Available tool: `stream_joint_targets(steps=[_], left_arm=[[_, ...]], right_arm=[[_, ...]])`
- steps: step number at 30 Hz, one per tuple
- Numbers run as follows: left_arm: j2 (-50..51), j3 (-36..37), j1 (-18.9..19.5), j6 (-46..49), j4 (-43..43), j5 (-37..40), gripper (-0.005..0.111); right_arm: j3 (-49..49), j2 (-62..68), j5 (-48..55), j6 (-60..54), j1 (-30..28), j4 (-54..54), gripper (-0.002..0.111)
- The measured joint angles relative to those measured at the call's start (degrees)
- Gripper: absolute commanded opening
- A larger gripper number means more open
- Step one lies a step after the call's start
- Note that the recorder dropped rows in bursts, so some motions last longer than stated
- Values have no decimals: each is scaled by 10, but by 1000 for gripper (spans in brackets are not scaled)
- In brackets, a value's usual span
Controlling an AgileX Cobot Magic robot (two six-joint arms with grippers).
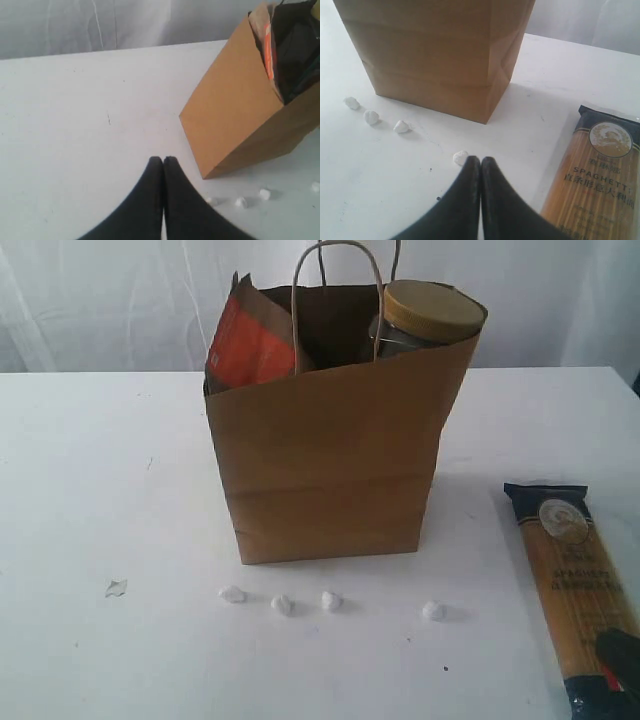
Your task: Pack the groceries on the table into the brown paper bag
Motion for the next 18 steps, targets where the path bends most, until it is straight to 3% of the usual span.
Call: stream_joint_targets(steps=[4,18], left_arm=[[-31,57,0,-15,-30,-4,0],[-33,62,0,-19,-67,6,0]], right_arm=[[0,0,0,0,0,0,0],[0,0,0,7,0,0,0]])
